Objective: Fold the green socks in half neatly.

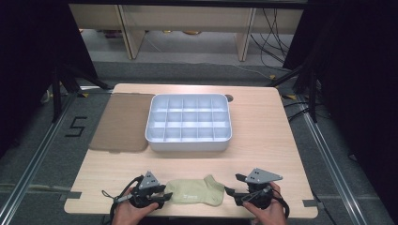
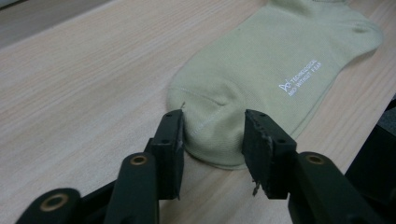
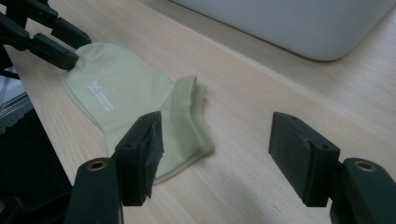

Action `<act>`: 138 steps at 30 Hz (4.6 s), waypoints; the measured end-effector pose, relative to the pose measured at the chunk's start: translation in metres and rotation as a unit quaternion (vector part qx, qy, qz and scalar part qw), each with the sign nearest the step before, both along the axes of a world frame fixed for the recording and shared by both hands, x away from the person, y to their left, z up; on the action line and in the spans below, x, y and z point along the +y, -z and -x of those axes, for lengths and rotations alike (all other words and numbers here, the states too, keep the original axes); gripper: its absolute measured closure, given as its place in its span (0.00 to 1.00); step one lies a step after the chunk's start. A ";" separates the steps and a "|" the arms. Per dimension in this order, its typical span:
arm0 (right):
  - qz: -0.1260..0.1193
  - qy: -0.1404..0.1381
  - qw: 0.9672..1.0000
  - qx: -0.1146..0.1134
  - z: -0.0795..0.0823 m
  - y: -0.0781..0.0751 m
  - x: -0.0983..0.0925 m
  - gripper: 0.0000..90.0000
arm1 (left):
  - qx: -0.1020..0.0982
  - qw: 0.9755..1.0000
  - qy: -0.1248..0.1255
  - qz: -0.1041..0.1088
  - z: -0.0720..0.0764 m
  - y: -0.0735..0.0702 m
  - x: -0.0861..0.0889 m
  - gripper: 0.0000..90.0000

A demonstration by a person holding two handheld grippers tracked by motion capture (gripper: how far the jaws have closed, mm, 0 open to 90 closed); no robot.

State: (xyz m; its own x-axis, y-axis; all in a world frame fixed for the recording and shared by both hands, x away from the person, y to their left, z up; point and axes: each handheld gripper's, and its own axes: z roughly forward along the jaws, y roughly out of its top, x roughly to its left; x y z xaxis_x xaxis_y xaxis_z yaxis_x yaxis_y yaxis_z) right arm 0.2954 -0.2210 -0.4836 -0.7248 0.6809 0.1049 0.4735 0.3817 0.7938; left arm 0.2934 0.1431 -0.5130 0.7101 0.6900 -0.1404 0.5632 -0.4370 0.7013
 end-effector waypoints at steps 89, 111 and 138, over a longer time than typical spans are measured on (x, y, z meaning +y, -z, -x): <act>0.049 -0.159 0.986 0.020 -0.045 0.007 0.132 1.00 | -0.024 0.996 0.005 0.082 0.006 -0.045 0.022 0.93; 0.070 -0.124 0.989 0.043 -0.047 0.020 0.097 1.00 | -0.007 0.995 0.039 0.090 -0.009 -0.058 -0.021 0.93; 0.012 -0.078 0.996 0.040 -0.061 -0.004 0.047 0.99 | 0.001 0.993 0.097 0.064 -0.022 -0.034 -0.077 0.93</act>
State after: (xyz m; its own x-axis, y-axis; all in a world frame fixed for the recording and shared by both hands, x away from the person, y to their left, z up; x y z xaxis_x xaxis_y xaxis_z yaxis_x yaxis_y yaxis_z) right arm 0.3566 -0.1743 -0.4795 -0.8120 0.5635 0.1519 0.4687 0.4744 0.7452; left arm 0.3155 0.0665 -0.4789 0.8277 0.5162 -0.2200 0.4784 -0.4443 0.7575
